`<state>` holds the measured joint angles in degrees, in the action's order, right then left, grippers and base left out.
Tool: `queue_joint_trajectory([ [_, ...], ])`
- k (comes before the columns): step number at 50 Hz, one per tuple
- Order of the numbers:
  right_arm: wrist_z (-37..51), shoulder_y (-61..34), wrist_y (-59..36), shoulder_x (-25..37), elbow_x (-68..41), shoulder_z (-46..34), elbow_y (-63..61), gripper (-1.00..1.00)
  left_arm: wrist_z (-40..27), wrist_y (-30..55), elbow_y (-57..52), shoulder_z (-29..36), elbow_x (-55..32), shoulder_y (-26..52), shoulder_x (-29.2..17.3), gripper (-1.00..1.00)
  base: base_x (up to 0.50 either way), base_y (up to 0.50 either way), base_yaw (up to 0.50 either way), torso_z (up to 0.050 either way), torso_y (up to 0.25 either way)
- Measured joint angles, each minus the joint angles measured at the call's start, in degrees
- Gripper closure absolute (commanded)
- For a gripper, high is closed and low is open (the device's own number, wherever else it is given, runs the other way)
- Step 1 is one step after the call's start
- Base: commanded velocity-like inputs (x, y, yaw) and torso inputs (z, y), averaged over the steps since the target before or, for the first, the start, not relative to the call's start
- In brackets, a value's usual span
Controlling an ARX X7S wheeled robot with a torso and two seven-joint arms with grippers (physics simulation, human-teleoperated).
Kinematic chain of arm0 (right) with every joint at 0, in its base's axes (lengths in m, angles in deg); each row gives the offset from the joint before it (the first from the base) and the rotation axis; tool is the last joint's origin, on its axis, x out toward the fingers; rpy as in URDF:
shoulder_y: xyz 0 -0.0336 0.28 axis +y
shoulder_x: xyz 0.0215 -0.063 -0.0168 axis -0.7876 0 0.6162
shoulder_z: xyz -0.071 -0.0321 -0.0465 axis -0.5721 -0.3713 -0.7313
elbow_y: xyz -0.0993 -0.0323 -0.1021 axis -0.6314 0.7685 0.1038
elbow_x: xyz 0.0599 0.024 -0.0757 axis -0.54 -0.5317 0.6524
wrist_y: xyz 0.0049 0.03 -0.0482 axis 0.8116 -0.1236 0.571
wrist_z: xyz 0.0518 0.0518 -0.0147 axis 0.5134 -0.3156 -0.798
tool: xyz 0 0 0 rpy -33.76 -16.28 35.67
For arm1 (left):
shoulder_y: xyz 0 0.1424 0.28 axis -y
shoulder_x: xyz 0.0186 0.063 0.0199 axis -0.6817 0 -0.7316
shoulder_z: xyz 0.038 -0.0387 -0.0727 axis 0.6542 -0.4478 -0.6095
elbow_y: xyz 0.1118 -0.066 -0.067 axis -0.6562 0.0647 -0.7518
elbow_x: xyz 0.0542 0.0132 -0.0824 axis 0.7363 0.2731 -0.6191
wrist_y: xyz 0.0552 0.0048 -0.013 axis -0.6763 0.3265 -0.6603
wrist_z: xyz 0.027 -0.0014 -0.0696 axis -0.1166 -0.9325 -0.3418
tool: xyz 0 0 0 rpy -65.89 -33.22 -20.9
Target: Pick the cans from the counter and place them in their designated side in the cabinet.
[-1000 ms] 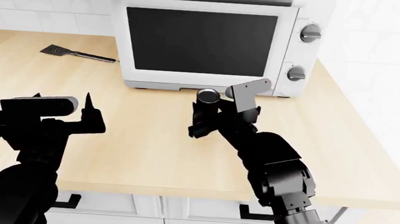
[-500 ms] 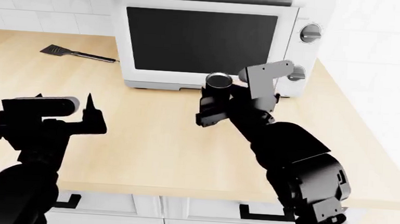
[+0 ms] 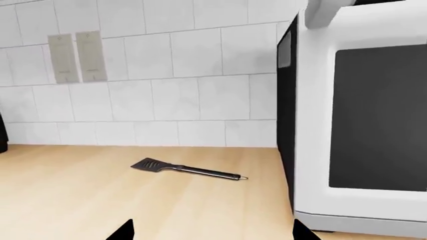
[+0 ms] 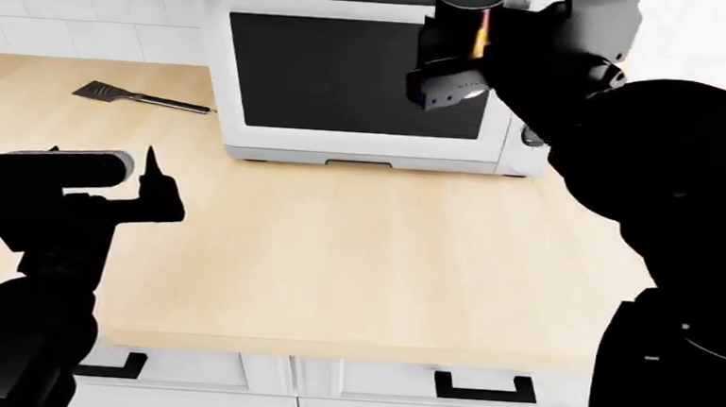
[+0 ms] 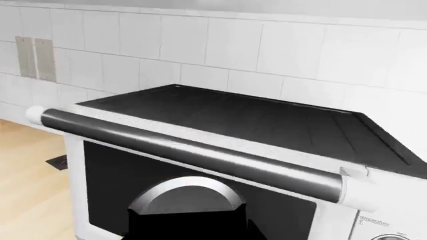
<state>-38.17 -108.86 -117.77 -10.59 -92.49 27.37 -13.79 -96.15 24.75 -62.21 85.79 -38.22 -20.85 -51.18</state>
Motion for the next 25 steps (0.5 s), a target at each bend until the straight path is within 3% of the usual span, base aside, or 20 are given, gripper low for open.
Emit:
queue_joint_trajectory([
  [12,-2.2,-22.5,-2.8,1.2,0.4,-3.2,12.7,1.0,0.0,0.8,1.3,0.1,0.2,2.1,-0.9,-1.0,0.0,0.0,0.0,0.0,0.0],
  [21,-10.1,-42.5,9.8,-2.3,6.9,-12.2,41.5,1.0,0.3,0.1,3.3,0.4,1.1,3.4,-1.5,-1.0,0.0,0.0,0.0,0.0,0.0],
  [25,-13.8,-49.6,16.2,-5.0,13.7,-12.3,54.4,1.0,0.4,-0.3,4.2,0.6,1.4,3.9,-1.7,-1.0,0.0,0.0,0.0,0.0,0.0],
])
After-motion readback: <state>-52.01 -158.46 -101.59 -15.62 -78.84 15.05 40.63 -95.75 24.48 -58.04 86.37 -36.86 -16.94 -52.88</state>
